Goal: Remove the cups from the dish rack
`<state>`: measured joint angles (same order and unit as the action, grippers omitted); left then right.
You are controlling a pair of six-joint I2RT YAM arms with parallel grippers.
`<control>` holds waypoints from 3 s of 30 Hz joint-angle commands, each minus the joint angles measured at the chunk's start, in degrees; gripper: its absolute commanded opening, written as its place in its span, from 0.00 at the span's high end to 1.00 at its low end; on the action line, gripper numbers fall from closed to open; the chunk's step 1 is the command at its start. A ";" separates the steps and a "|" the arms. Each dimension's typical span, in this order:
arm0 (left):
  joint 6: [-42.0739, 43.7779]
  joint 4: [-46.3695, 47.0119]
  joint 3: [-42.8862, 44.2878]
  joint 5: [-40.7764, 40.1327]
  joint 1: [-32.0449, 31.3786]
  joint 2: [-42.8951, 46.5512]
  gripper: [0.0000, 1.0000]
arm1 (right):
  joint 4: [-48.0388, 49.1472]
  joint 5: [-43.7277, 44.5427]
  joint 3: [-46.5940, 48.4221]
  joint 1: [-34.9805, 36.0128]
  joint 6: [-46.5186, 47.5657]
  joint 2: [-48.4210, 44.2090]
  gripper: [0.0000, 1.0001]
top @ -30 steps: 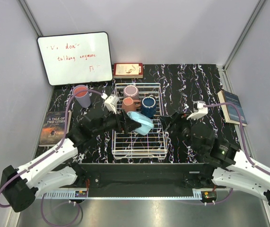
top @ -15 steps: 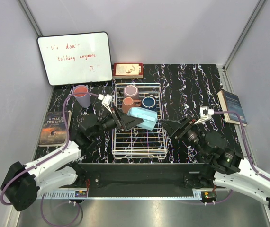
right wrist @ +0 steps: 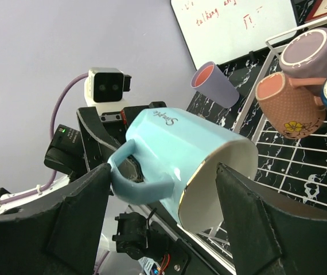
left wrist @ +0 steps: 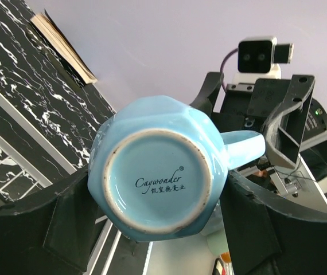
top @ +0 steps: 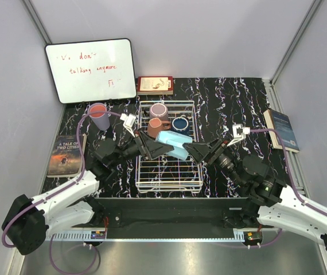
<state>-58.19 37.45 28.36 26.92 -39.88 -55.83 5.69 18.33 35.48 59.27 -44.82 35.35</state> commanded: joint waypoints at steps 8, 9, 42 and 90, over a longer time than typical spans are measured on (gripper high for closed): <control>-0.25 12.03 -0.85 11.13 -0.29 4.86 1.00 | 3.45 -3.82 3.01 0.15 0.35 -0.11 0.20; -0.25 12.29 -0.41 11.92 -0.29 4.68 1.00 | 3.27 -4.43 3.36 0.24 0.08 0.15 0.20; 8.27 3.78 6.79 22.92 -0.29 -0.51 1.00 | 6.62 -26.15 8.11 0.24 -5.02 12.99 0.90; 19.08 -34.20 13.92 -8.90 0.68 -1.64 0.22 | -23.36 -2.77 17.07 0.24 6.32 13.60 1.00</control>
<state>-37.43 0.91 39.66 22.57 -39.29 -56.80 -20.99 13.98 49.28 59.07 -39.81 49.58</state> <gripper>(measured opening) 0.780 0.174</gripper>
